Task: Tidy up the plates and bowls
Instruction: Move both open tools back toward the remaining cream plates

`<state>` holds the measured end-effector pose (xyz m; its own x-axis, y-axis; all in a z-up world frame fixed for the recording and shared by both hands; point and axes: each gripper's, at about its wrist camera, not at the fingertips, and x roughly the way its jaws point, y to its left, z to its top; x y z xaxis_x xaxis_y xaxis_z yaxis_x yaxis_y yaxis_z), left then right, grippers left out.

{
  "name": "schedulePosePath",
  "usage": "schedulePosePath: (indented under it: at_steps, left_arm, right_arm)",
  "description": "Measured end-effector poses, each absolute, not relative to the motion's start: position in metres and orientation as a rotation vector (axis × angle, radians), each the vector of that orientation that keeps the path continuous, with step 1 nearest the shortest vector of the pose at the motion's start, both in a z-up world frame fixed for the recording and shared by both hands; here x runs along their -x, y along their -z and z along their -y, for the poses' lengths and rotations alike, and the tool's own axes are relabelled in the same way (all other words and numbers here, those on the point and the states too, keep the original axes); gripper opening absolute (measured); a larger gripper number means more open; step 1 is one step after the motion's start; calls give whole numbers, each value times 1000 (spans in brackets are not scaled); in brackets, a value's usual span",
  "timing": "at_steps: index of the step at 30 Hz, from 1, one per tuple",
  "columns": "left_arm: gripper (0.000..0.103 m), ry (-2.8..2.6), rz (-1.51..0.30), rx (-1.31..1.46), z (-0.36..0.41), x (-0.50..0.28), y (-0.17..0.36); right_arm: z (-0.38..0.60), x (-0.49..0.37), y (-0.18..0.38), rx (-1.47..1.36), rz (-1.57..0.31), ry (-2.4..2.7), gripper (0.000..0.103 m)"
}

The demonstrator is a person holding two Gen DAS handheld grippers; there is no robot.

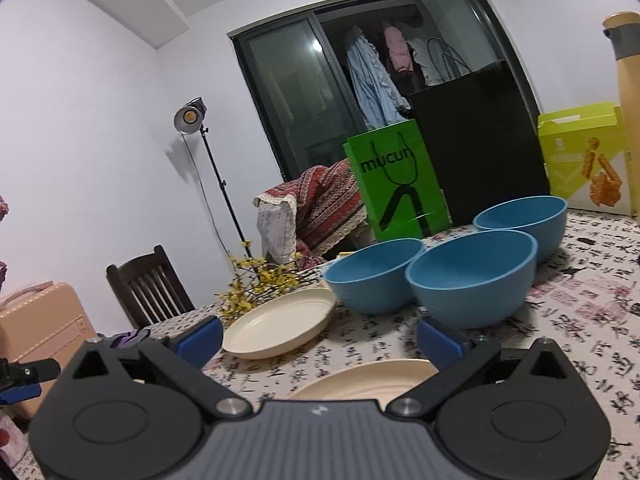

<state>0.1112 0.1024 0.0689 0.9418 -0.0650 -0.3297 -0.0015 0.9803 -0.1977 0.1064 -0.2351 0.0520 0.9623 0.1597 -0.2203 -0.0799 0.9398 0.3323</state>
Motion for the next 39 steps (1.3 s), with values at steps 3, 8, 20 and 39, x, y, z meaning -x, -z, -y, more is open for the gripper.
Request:
schedulePosePath:
  at_steps: [3,8,20,39]
  left_arm:
    - [103,23,-345,189,-108,-115,-72]
    - [103,13,-359,193,-116,-122,-74]
    - [103,-12,-378,240,-142,-139,-78]
    - [103,-64,-389,256,-176,-160,-83]
  right_arm:
    - [224,-113,-56,-320,-258,-132,103]
    - [205,-124,-62,-318,-273,-163,103]
    - [151,-148,-77,-289,-292,-244,103]
    - [100,-180,-89,-269,-323,-288,103]
